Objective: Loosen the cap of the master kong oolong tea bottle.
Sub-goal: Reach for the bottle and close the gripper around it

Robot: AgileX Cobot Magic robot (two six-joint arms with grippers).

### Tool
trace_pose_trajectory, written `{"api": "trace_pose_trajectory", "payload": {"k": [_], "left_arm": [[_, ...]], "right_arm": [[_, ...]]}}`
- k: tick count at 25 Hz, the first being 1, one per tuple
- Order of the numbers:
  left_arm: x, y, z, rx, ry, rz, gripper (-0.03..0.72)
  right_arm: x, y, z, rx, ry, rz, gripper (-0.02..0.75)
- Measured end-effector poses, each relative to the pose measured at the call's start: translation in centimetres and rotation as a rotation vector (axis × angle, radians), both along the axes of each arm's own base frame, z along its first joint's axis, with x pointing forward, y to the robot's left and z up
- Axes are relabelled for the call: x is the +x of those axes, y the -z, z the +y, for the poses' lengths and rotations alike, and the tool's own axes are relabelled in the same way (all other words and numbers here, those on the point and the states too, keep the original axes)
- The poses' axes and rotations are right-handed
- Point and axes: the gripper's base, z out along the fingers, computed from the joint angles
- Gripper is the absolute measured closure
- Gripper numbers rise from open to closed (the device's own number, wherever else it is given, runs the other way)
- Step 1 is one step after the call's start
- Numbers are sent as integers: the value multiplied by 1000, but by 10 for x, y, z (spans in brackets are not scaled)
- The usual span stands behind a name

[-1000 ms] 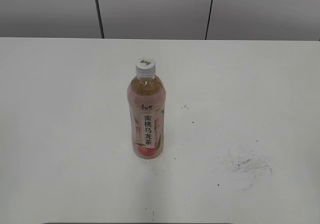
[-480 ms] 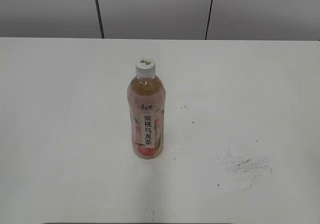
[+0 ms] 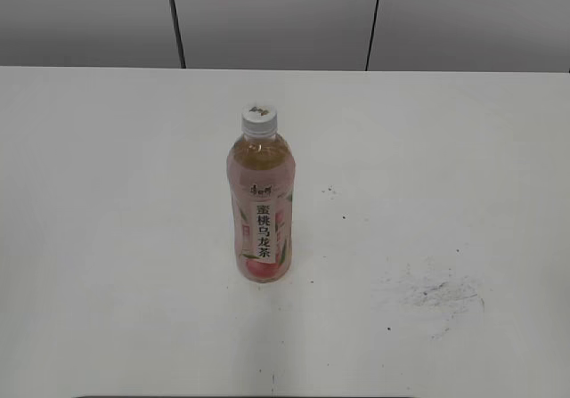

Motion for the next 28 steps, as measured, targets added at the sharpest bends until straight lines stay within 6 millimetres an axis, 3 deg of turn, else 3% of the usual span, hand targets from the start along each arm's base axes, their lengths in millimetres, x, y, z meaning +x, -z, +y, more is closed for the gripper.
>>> {"api": "trace_pose_trajectory", "payload": {"k": [5, 15, 17, 18, 24, 28], "left_arm": [[24, -25, -1, -24, -9, -218, 446], [130, -15, -8, -42, -33, -336, 446], [161, -3, -10, -43, -35, -351, 446], [161, -3, -10, -43, -35, -351, 446], [219, 32, -17, -45, -37, -339, 430], [245, 59, -19, -93, -48, -318, 353]], "right_arm": [[0, 0, 0, 0, 0, 0, 204], [0, 0, 0, 0, 0, 0, 204], [0, 0, 0, 0, 0, 0, 204], [0, 0, 0, 0, 0, 0, 204], [0, 0, 0, 0, 0, 0, 204], [0, 0, 0, 0, 0, 0, 204]]}}
